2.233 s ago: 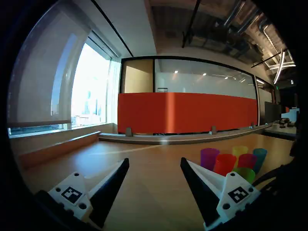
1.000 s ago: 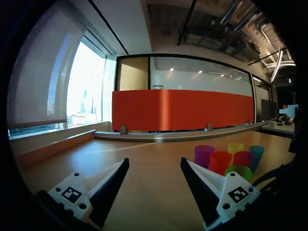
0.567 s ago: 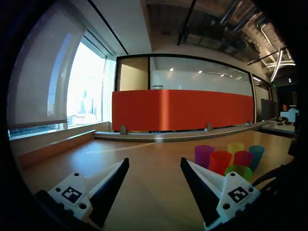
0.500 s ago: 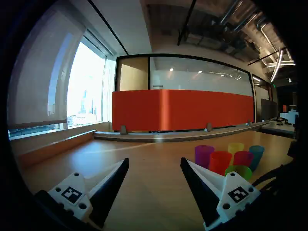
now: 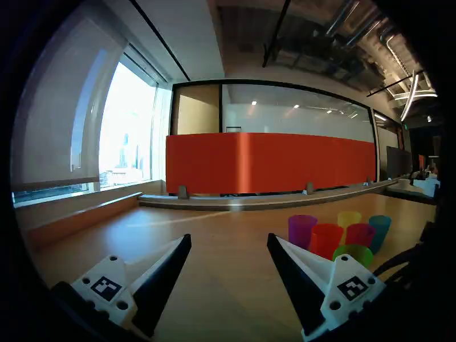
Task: Pour water
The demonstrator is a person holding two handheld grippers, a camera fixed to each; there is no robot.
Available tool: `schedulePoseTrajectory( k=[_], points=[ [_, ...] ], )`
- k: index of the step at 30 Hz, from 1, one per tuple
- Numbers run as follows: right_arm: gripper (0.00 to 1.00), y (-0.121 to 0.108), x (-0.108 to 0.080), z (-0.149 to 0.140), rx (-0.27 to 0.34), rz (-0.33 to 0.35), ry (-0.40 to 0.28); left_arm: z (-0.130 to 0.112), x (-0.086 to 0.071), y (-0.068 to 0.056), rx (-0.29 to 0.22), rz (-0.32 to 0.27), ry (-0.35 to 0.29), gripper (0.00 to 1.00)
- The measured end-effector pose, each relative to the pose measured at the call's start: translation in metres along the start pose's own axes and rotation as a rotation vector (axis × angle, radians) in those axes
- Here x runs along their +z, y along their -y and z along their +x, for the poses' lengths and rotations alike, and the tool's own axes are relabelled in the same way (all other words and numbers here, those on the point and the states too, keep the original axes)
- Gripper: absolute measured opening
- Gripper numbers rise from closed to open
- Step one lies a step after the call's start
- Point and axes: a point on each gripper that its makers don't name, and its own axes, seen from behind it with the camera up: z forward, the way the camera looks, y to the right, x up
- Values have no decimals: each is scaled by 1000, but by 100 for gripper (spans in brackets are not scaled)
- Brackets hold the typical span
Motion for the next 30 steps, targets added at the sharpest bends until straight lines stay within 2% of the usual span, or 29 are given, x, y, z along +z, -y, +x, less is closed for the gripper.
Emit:
schedulePoseTrajectory(
  k=[9, 20, 30],
  points=[
    [99, -7, 5, -8, -30, -11, 3, 0, 0, 0, 0, 0, 0, 99],
    [99, -19, 4, -19, -16, -26, 11, 0, 0, 0, 0, 0, 0, 99],
    [99, -16, 6, -21, -19, -18, 15, 0, -1, 0, 0, 0, 0, 99]
  ],
)
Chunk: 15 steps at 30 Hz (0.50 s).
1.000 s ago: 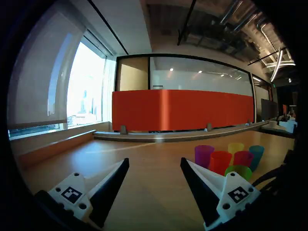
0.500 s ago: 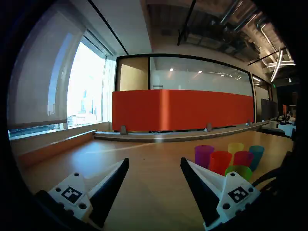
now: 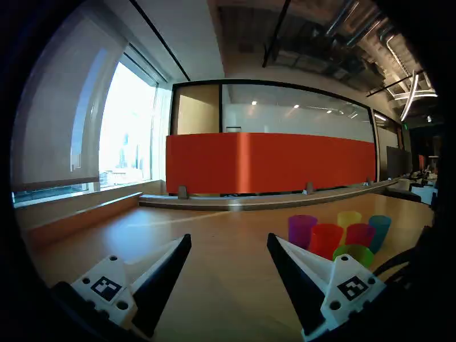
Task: Pour water
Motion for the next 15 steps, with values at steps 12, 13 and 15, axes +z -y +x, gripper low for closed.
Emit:
schedulePoseTrajectory(
  k=[12, 13, 15],
  points=[
    [99, 6, 0, -4, -14, 4, 19, 0, 0, 0, 0, 0, 0, 99],
    [99, 6, 1, -5, -13, 4, 22, 0, 0, 0, 0, 0, 0, 99],
    [99, 6, 1, -6, -12, 3, 27, 0, 0, 0, 0, 0, 0, 99]
  ],
)
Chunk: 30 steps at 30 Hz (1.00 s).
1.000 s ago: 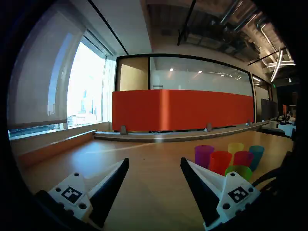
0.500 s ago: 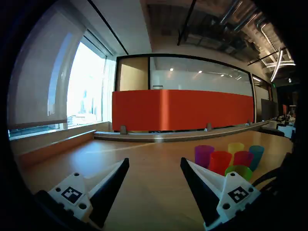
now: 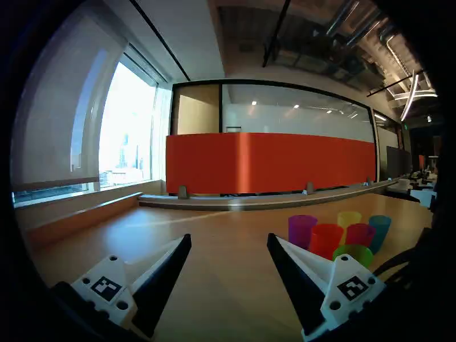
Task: Pour water
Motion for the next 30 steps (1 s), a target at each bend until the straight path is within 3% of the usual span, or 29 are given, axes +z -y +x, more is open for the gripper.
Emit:
schedulePoseTrajectory(
  k=[30],
  points=[
    [99, 1, 0, -2, 1, -1, 10, 0, -1, 0, 0, 0, 0, 99]
  ],
)
